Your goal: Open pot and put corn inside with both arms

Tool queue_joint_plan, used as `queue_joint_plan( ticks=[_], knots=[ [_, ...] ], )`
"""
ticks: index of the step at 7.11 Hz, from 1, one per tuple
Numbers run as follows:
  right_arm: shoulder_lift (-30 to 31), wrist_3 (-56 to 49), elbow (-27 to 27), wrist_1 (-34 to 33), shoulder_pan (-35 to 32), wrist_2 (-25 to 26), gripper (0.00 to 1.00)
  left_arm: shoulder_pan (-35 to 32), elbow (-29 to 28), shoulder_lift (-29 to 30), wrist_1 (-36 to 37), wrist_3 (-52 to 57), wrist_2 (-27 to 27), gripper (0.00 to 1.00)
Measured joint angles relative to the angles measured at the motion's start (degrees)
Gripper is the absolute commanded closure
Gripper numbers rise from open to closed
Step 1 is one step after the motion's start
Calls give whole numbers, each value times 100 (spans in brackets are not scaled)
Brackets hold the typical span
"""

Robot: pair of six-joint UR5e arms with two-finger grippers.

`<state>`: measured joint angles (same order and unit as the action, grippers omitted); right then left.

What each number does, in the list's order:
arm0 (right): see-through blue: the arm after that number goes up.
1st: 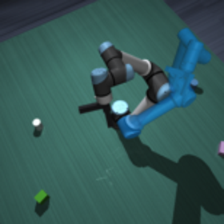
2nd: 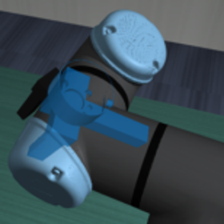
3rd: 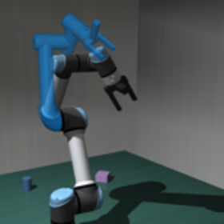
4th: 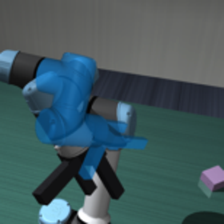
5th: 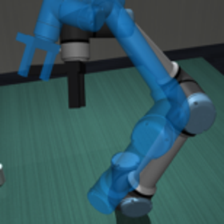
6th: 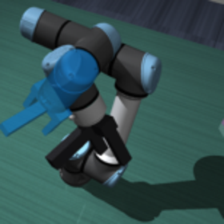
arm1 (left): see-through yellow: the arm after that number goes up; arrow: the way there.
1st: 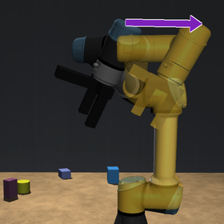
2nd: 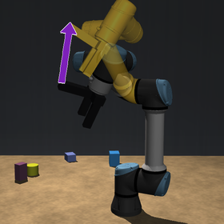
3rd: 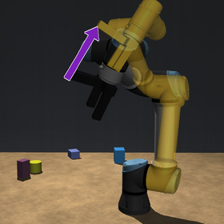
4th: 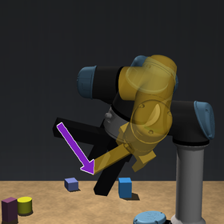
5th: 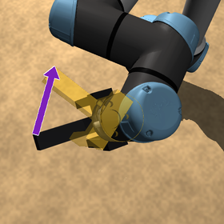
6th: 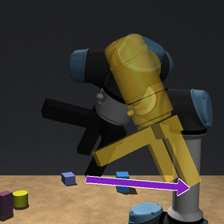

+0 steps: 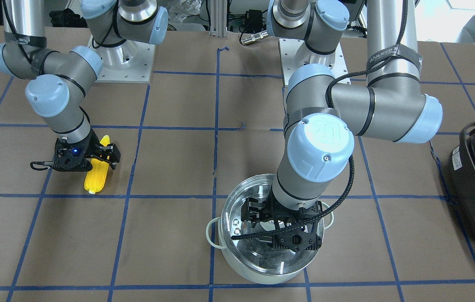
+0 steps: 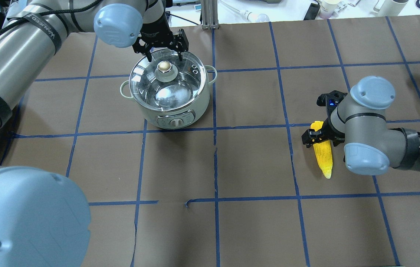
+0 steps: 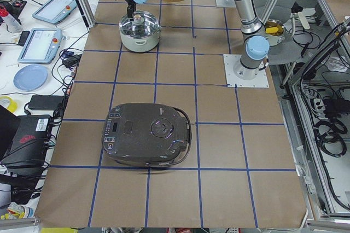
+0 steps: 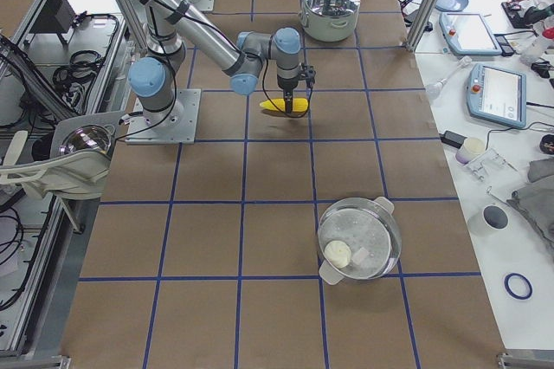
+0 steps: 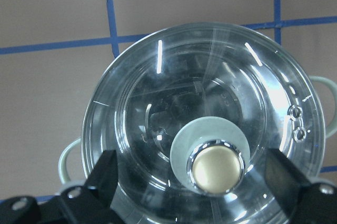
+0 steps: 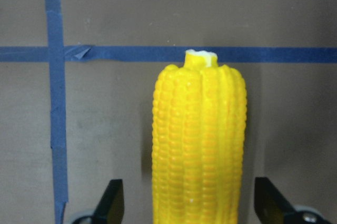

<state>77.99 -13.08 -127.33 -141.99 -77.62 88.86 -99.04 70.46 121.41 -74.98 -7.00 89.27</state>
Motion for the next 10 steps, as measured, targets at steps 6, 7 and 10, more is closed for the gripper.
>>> queue_joint_plan(
  ticks=[6, 7, 10],
  knots=[
    [24, 106, 841, 148, -243, -58, 77, -63, 99, -26, -54, -11, 298, 100],
    [25, 231, 1235, 468, -464, -80, 77, -63, 92, -48, -44, -10, 304, 100],
    [-223, 837, 2645, 1569, -942, -96, 75, 116, -324, -192, -9, 57, 333, 100]
  ],
)
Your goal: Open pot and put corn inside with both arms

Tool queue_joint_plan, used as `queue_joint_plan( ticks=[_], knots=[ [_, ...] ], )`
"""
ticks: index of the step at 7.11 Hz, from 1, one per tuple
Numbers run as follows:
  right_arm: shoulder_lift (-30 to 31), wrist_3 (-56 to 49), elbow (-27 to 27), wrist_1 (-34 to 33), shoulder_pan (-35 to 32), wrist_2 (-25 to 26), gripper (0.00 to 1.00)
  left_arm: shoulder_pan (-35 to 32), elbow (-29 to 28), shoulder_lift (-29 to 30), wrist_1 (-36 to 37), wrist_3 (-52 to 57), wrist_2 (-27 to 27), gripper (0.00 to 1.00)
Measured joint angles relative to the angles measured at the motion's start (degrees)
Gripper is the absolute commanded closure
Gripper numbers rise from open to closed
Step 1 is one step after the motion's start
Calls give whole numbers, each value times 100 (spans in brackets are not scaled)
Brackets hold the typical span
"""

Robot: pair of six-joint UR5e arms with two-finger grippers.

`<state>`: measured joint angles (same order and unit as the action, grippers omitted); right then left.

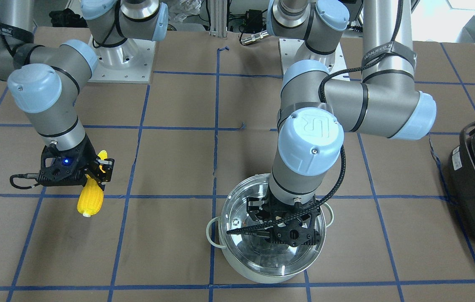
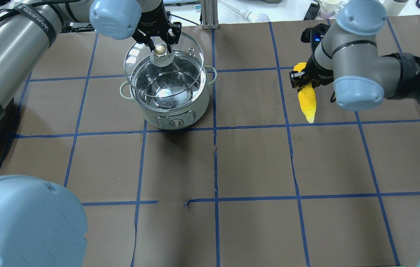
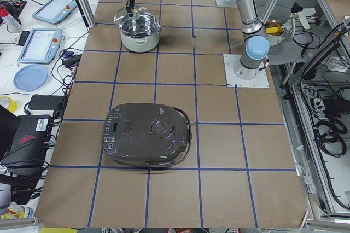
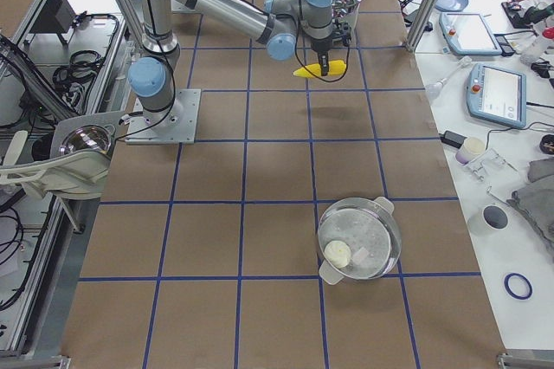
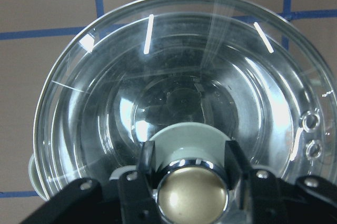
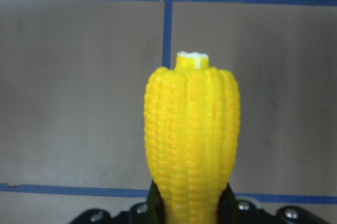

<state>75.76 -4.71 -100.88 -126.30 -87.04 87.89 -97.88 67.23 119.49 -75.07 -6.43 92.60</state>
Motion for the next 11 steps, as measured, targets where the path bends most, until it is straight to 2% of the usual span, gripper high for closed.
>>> queue_joint_plan(
  ticks=[1, 3, 4, 6, 7, 9, 10, 11],
  knots=[
    [-124, 339, 626, 532, -229, 27, 75, 328, -62, -15, 5, 139, 2, 100],
    [-640, 1270, 2093, 1603, -918, 60, 73, 1085, -51, -29, -37, 1106, -72, 100],
    [-993, 1848, 2792, 1934, -1314, 66, 72, 1398, 46, -19, -30, 1691, -64, 100],
    [-1705, 3021, 3886, 2210, -2243, 80, 72, 2197, 703, -73, 308, 2675, -31, 100],
    [-2030, 3405, 4275, 2242, -2653, 195, 71, 2470, 1178, -154, 591, 2904, -18, 100],
    [-2438, 3645, 4616, 2226, -3188, 497, 66, 2647, 2235, -532, 1107, 3074, 12, 100],
    [-2614, 3658, 4658, 2117, -3307, 528, 62, 2682, 2787, -713, 1682, 3157, 20, 100],
    [-2792, 3659, 4673, 1933, -3372, 532, 51, 2734, 3324, -804, 2452, 3258, 19, 100]
  ],
)
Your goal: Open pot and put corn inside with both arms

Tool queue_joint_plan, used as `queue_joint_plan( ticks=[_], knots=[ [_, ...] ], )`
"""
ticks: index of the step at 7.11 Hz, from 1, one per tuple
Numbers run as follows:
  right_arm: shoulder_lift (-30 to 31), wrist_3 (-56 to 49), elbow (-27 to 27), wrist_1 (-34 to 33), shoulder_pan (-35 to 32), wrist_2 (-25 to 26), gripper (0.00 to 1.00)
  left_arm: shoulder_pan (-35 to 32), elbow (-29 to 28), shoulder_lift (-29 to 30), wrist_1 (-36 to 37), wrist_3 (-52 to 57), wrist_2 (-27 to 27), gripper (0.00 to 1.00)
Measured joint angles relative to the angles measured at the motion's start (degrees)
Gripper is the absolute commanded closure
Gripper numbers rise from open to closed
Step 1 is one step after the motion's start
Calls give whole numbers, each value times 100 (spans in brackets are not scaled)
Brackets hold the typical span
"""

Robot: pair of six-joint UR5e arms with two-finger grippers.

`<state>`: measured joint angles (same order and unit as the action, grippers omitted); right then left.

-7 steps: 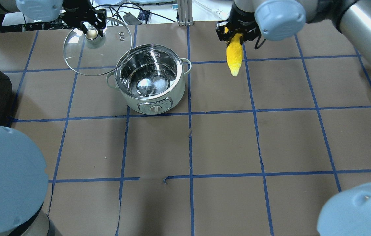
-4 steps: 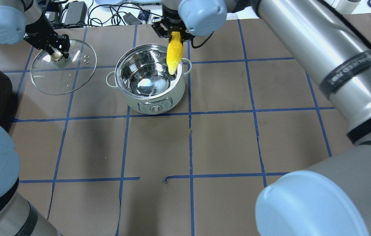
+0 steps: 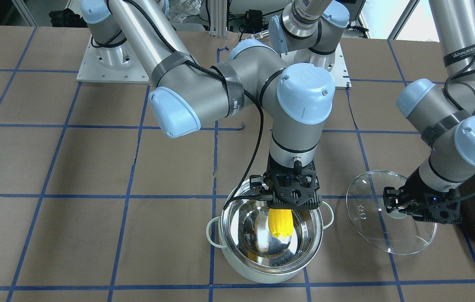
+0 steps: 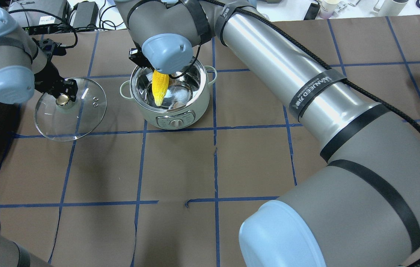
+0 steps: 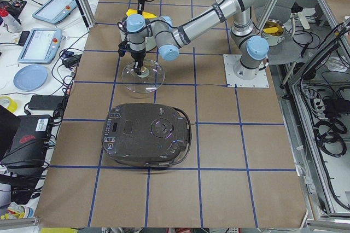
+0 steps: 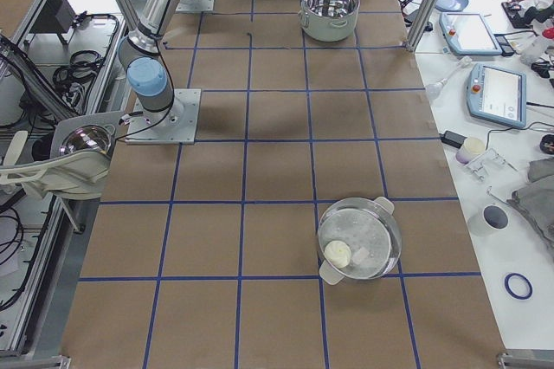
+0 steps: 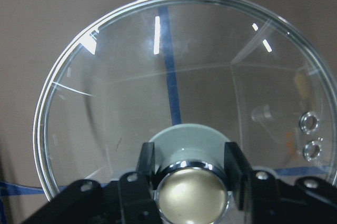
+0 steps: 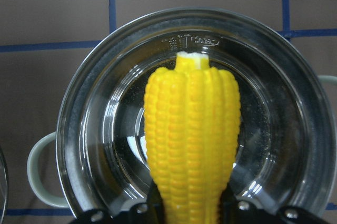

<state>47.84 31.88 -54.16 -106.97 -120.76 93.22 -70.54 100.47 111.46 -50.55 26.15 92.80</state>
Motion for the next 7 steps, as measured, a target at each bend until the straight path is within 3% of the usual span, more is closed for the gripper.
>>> queue_joint_plan(
  ticks=[1, 2, 3, 4, 5, 6, 7],
  knots=[
    [-106, -3, 0, -96, -29, -9, 40, 31, 363, -24, 548, 37, -20, 100],
    [-161, -16, 4, -133, -39, -20, 36, 49, 555, -20, 762, 51, -43, 94],
    [-214, -43, 8, -190, -40, -22, 35, 65, 682, -4, 839, 65, -48, 38],
    [-263, -59, 9, -280, -39, -22, 36, 71, 743, 29, 872, 79, -35, 0],
    [-325, -67, 10, -370, -34, -15, 34, 73, 752, 72, 894, 107, -17, 0],
    [-377, -66, 9, -460, -30, -4, 20, 75, 732, 86, 889, 131, 0, 0],
    [-391, -60, 5, -503, -28, 3, 20, 64, 689, 37, 783, 133, 18, 0]
  ],
)
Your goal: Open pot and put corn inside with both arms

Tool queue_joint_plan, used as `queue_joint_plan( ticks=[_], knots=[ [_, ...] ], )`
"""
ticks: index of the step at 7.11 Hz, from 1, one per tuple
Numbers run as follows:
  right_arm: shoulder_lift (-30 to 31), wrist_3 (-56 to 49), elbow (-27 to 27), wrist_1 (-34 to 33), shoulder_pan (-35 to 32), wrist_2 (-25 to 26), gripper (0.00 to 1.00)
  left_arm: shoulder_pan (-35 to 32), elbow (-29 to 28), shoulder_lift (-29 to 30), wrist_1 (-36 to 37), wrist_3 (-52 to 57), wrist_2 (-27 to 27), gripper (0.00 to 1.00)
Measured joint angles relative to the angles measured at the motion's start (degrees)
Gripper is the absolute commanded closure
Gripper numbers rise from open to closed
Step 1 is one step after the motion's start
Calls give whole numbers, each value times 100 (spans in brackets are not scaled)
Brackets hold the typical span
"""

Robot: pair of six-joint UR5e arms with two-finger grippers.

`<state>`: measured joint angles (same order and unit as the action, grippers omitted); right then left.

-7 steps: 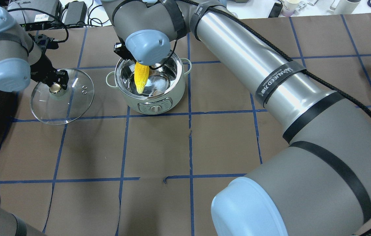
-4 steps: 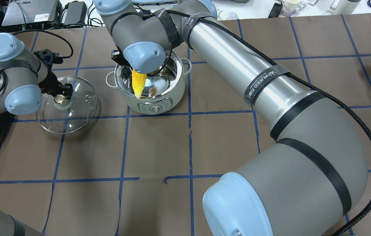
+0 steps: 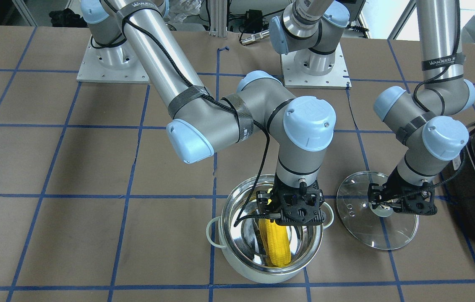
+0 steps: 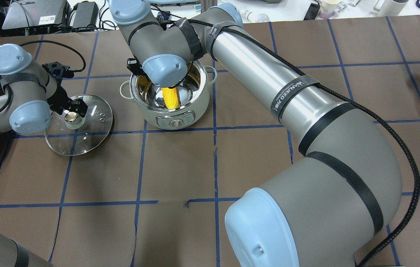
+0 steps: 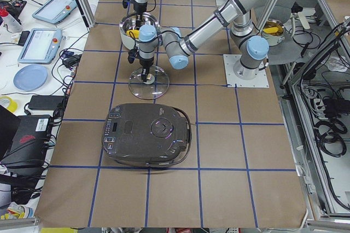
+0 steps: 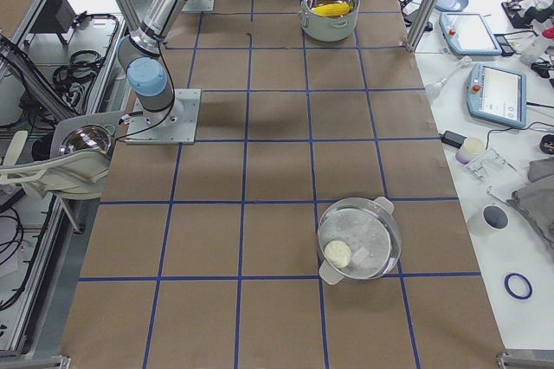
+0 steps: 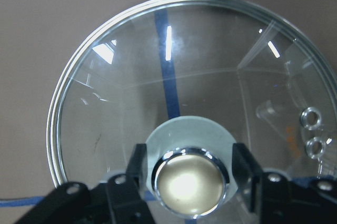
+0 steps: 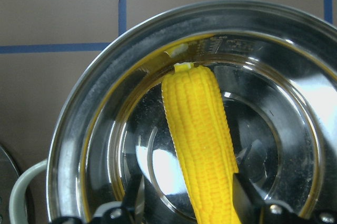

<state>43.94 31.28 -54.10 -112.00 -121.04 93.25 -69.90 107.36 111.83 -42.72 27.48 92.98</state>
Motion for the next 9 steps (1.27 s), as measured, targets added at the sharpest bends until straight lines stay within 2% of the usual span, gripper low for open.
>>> queue_joint_plan(
  ticks=[1, 2, 4, 5, 7, 9],
  knots=[
    [20, 7, -5, -16, 11, -3, 8, -37, -176, -137, -418, -9, 53, 0],
    [106, 4, -26, -10, 60, -19, 3, -82, -594, -327, -1243, -71, 126, 0],
    [621, -290, -229, 323, 366, -57, 0, -267, -1697, -808, -3399, -516, 165, 0],
    [991, -650, -425, 634, 614, -63, 0, -418, -2050, -1137, -4235, -951, 161, 0],
    [1724, -1415, -766, 1345, 1167, -96, 0, -769, -2290, -1748, -4944, -1759, 107, 0],
    [2456, -2145, -984, 2186, 1859, -127, 0, -1431, -2378, -2071, -5065, -2597, 76, 0]
  ],
)
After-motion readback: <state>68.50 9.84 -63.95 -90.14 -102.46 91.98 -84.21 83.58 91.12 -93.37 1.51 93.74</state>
